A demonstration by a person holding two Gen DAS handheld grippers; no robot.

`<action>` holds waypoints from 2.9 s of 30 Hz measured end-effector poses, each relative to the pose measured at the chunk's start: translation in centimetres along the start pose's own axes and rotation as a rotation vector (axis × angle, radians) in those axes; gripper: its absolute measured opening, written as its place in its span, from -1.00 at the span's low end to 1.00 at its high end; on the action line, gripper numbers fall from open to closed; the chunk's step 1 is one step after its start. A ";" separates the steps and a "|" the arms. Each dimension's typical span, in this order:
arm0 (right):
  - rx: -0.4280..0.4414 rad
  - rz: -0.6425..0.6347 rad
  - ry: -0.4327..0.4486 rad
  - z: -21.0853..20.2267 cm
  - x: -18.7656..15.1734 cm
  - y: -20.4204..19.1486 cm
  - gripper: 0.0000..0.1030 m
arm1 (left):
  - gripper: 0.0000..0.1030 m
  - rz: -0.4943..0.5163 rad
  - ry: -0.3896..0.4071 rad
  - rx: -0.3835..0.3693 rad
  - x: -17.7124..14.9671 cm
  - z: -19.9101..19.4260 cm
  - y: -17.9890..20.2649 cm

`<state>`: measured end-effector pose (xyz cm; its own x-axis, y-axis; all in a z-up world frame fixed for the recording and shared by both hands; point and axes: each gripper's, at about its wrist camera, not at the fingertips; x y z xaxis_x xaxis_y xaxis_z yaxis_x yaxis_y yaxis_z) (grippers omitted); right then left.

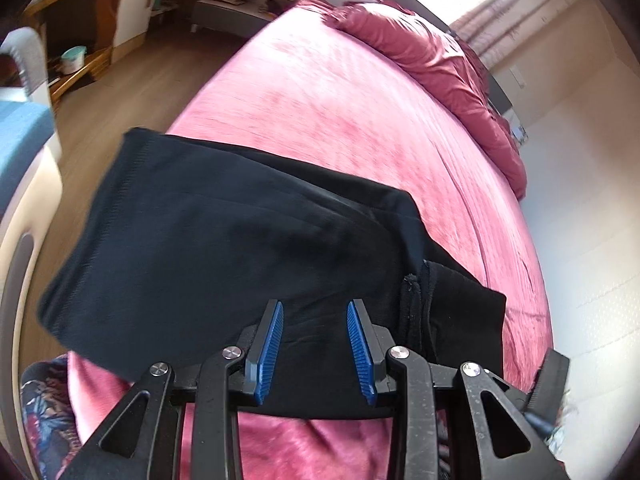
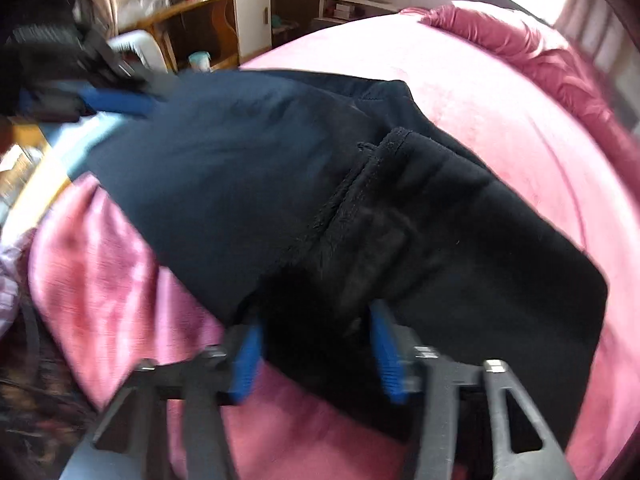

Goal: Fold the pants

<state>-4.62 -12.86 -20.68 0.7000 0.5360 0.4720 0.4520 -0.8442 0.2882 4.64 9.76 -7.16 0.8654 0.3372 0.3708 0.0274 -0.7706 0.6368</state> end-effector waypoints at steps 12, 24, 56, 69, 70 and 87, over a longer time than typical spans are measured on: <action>0.107 -0.002 -0.031 -0.6 0.9 0.4 0.03 | -0.34 0.042 -0.018 -0.022 -1.1 0.4 0.1; 0.395 0.426 -0.022 2.0 11.6 11.6 -0.55 | -0.34 0.228 -0.028 -0.077 0.9 5.3 4.4; 0.287 0.433 0.011 -0.5 10.9 9.5 0.08 | -0.23 -0.253 0.171 0.086 1.9 -8.7 -12.8; 0.262 0.482 -0.041 -3.6 3.2 7.3 0.17 | 0.28 -0.563 0.052 -0.112 -1.4 -5.6 -20.8; 0.262 0.485 -0.043 -3.7 2.9 7.2 0.17 | 0.26 -0.568 0.045 -0.095 -1.5 -5.3 -20.7; 0.387 0.533 -0.044 -4.1 2.1 7.0 0.23 | -0.70 -0.033 0.173 -0.141 1.2 -7.9 -7.5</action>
<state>-2.24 -17.74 -14.29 0.9011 0.0527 0.4305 0.1978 -0.9332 -0.2999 1.49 20.19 -6.13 0.7661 0.4583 0.4506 -0.0259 -0.6785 0.7342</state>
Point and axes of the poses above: each gripper's, at about its wrist camera, not at the fingertips, and z roughly the way its jaws point, y to its right, x to its top, and after that the axes turned 11 degrees about -x, right-handed
